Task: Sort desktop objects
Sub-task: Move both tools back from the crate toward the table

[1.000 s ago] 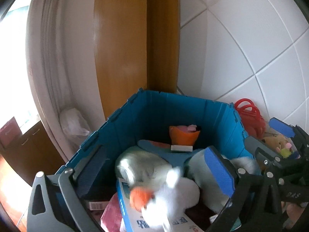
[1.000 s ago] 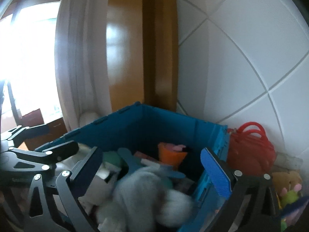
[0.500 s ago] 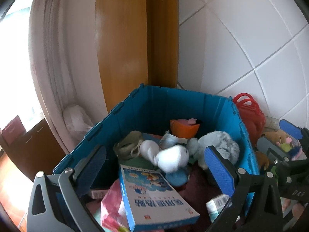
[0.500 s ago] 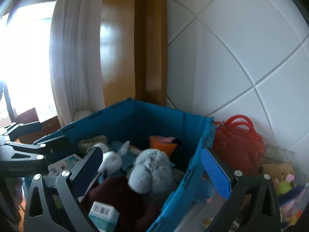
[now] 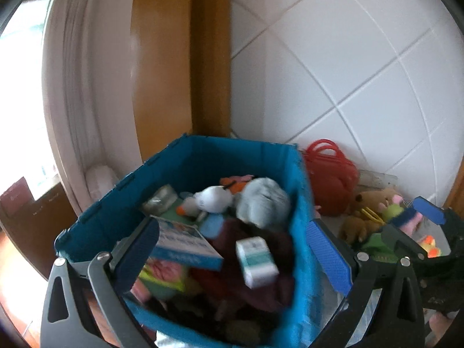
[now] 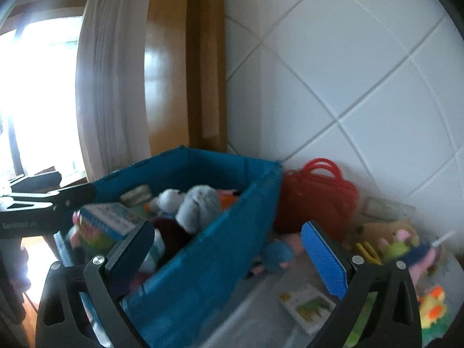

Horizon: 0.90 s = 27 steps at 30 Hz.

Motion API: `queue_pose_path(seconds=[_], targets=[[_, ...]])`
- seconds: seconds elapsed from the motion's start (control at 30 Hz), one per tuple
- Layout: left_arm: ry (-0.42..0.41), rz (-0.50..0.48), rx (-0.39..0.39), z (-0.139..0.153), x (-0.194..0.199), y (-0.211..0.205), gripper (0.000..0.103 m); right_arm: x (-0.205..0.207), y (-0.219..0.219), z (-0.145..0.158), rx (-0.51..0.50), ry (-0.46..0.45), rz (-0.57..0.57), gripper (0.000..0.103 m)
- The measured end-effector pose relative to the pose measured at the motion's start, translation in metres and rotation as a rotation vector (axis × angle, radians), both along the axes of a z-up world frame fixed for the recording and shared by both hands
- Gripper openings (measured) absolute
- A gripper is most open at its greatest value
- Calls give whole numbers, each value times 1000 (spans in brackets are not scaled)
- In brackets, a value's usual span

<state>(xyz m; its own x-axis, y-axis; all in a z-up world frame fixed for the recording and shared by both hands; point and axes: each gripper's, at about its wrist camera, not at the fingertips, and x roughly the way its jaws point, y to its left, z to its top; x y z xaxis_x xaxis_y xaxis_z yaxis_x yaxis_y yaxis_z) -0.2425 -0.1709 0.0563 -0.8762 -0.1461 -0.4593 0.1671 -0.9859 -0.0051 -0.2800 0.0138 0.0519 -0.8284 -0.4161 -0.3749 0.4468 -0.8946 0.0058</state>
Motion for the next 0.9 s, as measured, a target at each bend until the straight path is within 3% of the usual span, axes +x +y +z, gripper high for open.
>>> queue_pose_path(seconds=[0.17,0.43,0.7,0.9], targets=[[3,-69,24,-11,36,68,103,50,70,-12,9,-14,-41,103],[-85,-120,45,-43,93,159,103,117,169,-38,8,-80,-149,103],[-107,-118,44,-48,148,170,103,175,209,-44,-17,-106,-237,103],[-102,-148,30,-46,177,161,103,211,211,-42,-29,-100,-280,103]])
